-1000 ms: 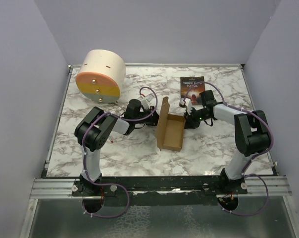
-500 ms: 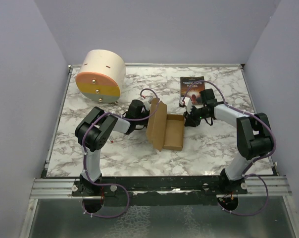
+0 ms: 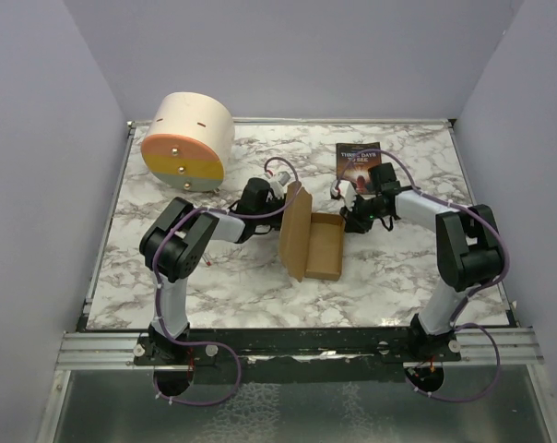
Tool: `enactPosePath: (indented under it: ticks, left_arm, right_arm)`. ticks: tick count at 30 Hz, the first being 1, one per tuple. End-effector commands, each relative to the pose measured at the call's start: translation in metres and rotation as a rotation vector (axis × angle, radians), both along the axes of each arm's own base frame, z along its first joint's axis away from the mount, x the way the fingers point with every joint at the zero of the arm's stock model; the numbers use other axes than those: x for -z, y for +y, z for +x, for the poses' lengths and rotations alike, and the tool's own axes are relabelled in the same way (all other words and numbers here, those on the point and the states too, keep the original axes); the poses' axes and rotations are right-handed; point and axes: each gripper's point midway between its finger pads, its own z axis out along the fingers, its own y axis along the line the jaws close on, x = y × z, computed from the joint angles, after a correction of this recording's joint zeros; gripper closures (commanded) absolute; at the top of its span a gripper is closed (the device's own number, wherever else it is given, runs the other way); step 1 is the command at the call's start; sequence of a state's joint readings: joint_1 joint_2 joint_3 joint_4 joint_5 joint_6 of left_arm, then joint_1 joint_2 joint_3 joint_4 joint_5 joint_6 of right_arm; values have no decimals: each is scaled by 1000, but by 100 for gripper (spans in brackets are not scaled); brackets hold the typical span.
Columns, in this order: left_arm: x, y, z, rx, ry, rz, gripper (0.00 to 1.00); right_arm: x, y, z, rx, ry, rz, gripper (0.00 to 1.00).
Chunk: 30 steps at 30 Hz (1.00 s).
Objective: Fold the paper box
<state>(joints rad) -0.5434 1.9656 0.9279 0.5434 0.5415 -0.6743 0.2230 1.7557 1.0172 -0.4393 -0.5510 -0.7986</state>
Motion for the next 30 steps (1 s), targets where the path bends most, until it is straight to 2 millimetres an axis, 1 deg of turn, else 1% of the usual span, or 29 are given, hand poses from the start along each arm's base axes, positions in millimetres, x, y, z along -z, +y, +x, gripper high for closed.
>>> enactPosePath:
  ticks: [1,5,9,13,16,20,24,27,30]
  left_arm:
    - [-2,-8,7,28,-28,9,93]
    - [-2,-20,0,68,-29,4,93]
    - [0,-25,-6,90,-23,5,94]
    - [5,-20,-3,69,-20,27,92]
    - [2,-9,5,21,-17,22,90]
    - [-10,7,17,-35,-35,-2,85]
    - [-16,14,21,-44,-46,2,82]
    - [-15,20,17,-49,-42,17,80]
    - [-8,28,7,-56,-29,39,80]
  right_arm:
    - [-5,25,11,-83,-66,-13,79]
    - [-5,39,13,-112,-65,1,79]
    - [-1,41,14,-122,-65,-2,79]
    - [-4,32,16,-92,-81,-36,78]
    - [-15,21,14,-67,-86,-16,76]
    - [-28,10,6,-69,-98,20,74]
    - [-36,10,-8,-123,-98,73,73]
    - [-35,13,-22,-178,-94,103,73]
    - [-32,18,-41,-256,-87,143,73]
